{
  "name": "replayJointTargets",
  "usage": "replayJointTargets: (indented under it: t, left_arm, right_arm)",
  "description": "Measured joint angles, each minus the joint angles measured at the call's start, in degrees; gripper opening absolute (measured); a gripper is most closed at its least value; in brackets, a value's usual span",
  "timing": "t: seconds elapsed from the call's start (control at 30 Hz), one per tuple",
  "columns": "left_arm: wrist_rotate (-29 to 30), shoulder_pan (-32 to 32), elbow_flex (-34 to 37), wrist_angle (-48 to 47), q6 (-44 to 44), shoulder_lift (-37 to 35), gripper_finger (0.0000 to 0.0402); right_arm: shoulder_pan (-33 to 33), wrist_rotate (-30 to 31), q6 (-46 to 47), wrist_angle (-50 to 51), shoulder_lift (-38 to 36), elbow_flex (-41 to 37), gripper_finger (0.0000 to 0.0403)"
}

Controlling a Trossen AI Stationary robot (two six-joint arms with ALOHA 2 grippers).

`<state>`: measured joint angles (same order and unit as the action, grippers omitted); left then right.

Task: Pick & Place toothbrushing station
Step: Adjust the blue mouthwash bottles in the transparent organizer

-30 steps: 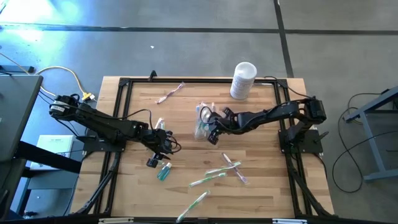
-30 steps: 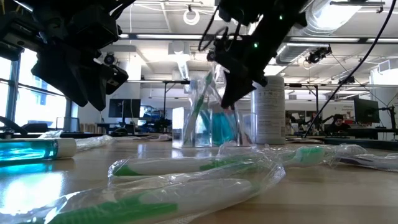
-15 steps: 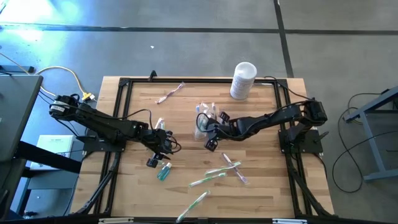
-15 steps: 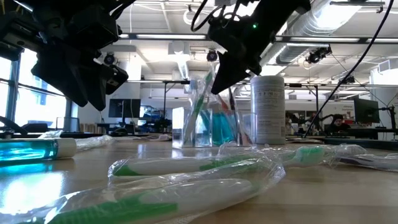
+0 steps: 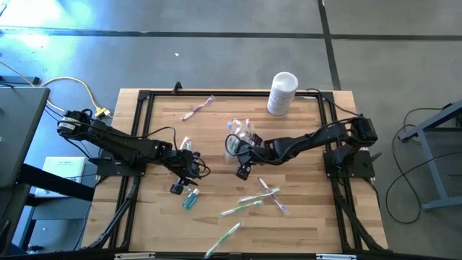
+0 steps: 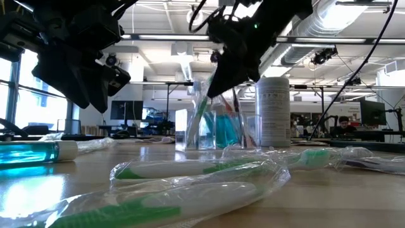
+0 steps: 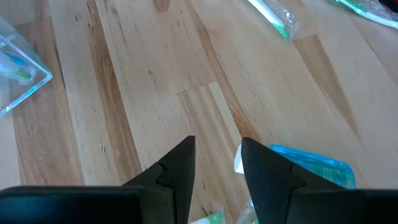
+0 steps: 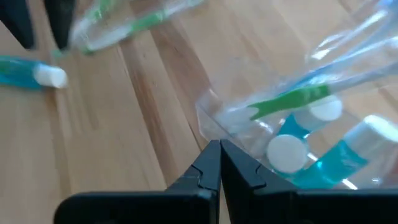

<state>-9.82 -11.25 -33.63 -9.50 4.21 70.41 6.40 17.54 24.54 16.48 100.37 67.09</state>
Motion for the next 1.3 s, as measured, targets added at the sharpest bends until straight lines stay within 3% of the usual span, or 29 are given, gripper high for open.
replayJointTargets:
  t: [0.23,0.63,0.93,1.3]
  left_arm:
    - [0.0,0.0,0.0,0.4,0.0,0.0,0.0127]
    - [0.0,0.0,0.0,-0.1,0.0,0.0,0.0127]
    - [0.0,0.0,0.0,0.0,0.0,0.0,0.0127]
    - [0.0,0.0,0.0,-0.1,0.0,0.0,0.0127]
  right_arm:
    - [-2.0,-3.9,-0.7,-0.9,2.4,-0.1,0.0002]
    - [-2.3,11.2,-1.5,4.6,2.3,-0.1,0.0002]
    - [-1.0,11.2,-2.6,4.0,1.6,-0.1,0.0002]
    - [-0.3,19.8,-3.3,7.1,-0.2,-0.1,0.0002]
